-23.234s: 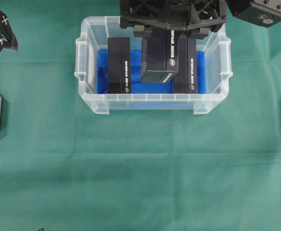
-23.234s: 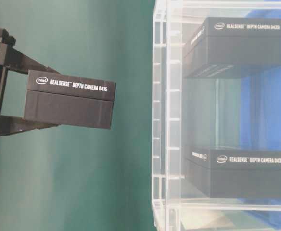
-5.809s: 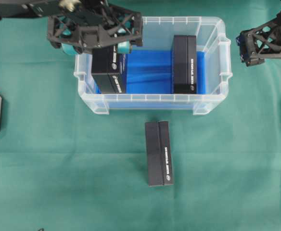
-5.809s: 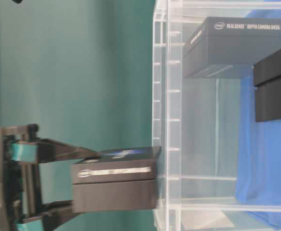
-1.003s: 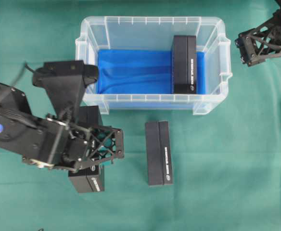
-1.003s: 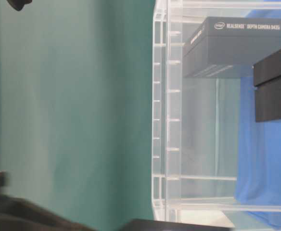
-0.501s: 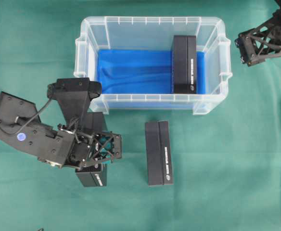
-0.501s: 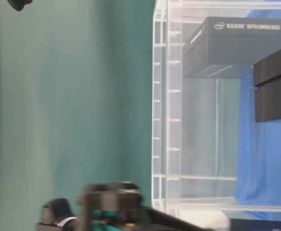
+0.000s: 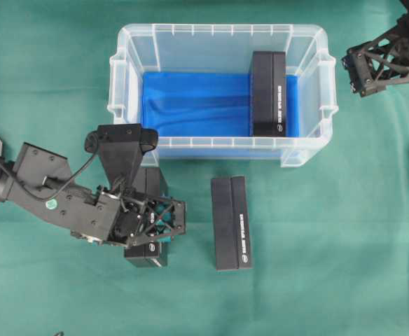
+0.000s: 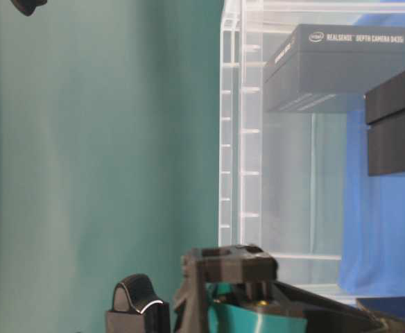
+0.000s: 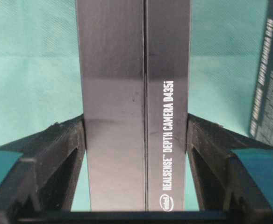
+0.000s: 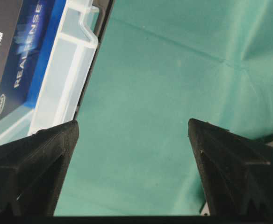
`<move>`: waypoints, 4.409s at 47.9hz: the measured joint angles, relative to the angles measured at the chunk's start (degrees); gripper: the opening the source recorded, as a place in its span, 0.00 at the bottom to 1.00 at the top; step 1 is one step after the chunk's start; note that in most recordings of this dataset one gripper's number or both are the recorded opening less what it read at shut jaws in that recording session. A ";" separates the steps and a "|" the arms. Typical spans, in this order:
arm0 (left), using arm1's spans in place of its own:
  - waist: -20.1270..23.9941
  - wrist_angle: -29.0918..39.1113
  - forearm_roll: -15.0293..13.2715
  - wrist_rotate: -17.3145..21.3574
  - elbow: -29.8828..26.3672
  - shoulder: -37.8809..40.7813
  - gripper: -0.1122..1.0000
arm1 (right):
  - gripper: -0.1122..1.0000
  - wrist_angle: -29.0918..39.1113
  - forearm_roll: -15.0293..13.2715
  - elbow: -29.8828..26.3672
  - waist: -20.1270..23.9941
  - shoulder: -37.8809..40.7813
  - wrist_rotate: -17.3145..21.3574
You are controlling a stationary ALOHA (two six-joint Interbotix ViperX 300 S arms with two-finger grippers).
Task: Take out the box from the case.
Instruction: 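Lower the box onto the cloth left of the first box, open gripper, then withdraw the left gripper to the left side, then move the right gripper over the right black box in the bin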
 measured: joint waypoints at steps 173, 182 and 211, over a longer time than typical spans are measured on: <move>32.70 23.29 -5.27 38.50 5.80 -35.95 0.97 | 0.93 1.93 2.64 0.26 0.00 -0.18 6.24; 33.40 23.91 -5.27 39.38 5.89 -35.77 0.97 | 0.93 1.93 2.64 0.26 -0.09 -0.18 6.59; 33.49 24.87 -5.45 39.73 5.27 -34.10 0.97 | 0.93 1.49 3.87 -1.49 0.00 1.67 9.76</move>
